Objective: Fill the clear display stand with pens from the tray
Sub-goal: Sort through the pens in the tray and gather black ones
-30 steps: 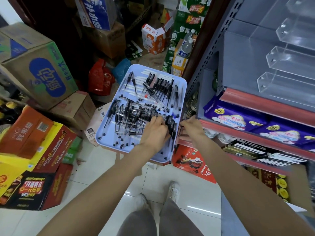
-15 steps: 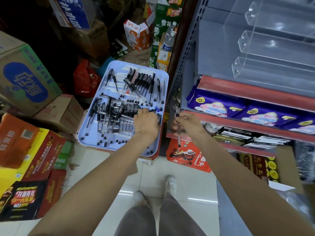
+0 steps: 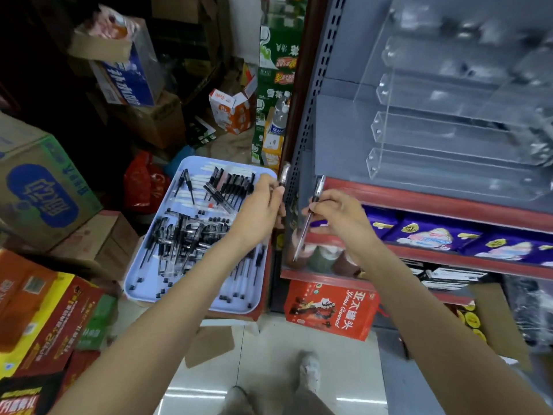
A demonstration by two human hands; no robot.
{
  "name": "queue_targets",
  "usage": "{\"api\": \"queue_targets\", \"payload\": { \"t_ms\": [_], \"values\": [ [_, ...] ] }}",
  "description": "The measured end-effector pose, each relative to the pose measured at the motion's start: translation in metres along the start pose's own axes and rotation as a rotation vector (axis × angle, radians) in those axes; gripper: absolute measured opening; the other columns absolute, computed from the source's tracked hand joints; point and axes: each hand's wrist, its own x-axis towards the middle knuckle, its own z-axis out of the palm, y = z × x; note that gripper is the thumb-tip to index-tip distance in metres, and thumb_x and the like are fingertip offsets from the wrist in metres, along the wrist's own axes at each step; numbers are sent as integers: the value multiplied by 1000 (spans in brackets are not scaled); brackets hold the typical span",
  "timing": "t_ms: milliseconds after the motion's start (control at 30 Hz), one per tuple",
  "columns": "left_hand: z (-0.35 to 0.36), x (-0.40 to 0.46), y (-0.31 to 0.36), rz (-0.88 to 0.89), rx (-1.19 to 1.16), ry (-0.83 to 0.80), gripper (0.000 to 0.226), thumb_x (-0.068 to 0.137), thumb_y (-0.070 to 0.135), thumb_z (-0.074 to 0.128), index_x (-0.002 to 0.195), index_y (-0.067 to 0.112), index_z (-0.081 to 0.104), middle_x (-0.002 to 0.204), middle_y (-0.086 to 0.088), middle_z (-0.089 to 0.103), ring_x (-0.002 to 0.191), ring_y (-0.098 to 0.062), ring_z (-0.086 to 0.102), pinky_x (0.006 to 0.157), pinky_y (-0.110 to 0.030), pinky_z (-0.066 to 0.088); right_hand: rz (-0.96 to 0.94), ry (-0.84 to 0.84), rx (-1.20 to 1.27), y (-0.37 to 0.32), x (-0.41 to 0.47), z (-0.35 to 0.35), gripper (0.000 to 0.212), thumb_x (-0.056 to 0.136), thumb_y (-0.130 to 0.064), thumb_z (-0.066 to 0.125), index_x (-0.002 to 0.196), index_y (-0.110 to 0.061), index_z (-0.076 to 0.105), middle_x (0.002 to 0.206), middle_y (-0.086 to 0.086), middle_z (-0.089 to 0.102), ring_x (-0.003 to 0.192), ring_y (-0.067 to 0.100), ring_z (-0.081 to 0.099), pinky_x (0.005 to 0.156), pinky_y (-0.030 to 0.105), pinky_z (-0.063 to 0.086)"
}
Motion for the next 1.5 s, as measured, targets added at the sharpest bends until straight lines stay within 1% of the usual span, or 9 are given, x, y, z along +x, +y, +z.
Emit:
{"api": "queue_targets", "payload": {
  "t_ms": [100, 233, 400, 600, 833, 1000, 1200, 1333, 1500],
  "values": [
    [1, 20, 37, 137, -14, -11, 14, 99, 29, 38, 87, 23, 38, 65, 4, 40, 54, -10, 38, 59, -32, 35, -152, 63, 137, -40, 2, -27, 12, 86, 2, 59, 89, -8, 52, 77, 4, 72, 74, 19, 66, 73, 30, 57],
    [18, 52, 90, 327, 116, 12, 14, 88, 35, 60, 97, 27, 54, 85, 15, 55, 64, 10, 48, 59, -7, 35, -354, 177, 257, -78, 4, -84, 18, 85, 8, 58, 78, -9, 57, 77, 7, 70, 74, 15, 68, 76, 25, 58],
    [62, 102, 158, 439, 188, 98, 4, 83, 29, 68, 87, 29, 67, 79, 13, 61, 66, 4, 51, 59, -8, 35, -451, 220, 375, -103, 18, -174, 17, 84, 5, 60, 76, -9, 59, 69, 1, 71, 70, 14, 70, 70, 21, 57],
    [123, 166, 219, 418, 139, 198, 2, 82, 24, 70, 81, 25, 70, 83, 3, 67, 78, -14, 59, 71, -26, 44, -506, 319, 212, -126, 59, -288, 10, 88, -4, 60, 90, -14, 58, 86, 3, 66, 75, 11, 64, 65, 20, 56],
    [169, 231, 261, 339, 480, 306, 10, 87, 31, 63, 90, 24, 70, 83, 5, 59, 81, -18, 54, 66, -28, 38, -439, 513, -108, -124, 121, -398, 40, 84, -9, 67, 120, -7, 50, 112, 6, 57, 107, 21, 56, 99, 37, 46],
    [194, 254, 277, 356, 642, 238, 11, 88, 30, 61, 93, 23, 70, 83, 3, 60, 81, -21, 58, 65, -28, 39, -310, 356, -106, -120, 146, -418, 56, 86, -10, 63, 138, -10, 41, 133, 10, 52, 118, 23, 54, 100, 36, 45],
    [201, 275, 281, 306, 667, 79, 8, 86, 30, 64, 89, 26, 71, 89, 0, 71, 87, -22, 64, 78, -34, 52, -293, 276, -50, -119, 155, -420, 54, 85, -2, 63, 136, -11, 45, 132, 7, 55, 116, 22, 57, 99, 35, 46],
    [201, 275, 285, 296, 693, -27, 36, 88, 39, 60, 55, 28, 49, 56, 4, 49, 62, -20, 51, 56, -29, 36, -301, 263, -64, -120, 156, -424, 54, 85, 0, 63, 134, -14, 47, 129, 6, 57, 114, 24, 59, 97, 41, 49],
    [195, 268, 277, 273, 656, -20, 45, 84, 53, 57, 51, 25, 44, 53, 4, 43, 53, -14, 45, 50, -27, 29, -306, 258, -52, -122, 156, -423, 51, 85, 3, 61, 131, -15, 50, 125, 5, 59, 111, 25, 60, 98, 46, 48]
  ]
}}
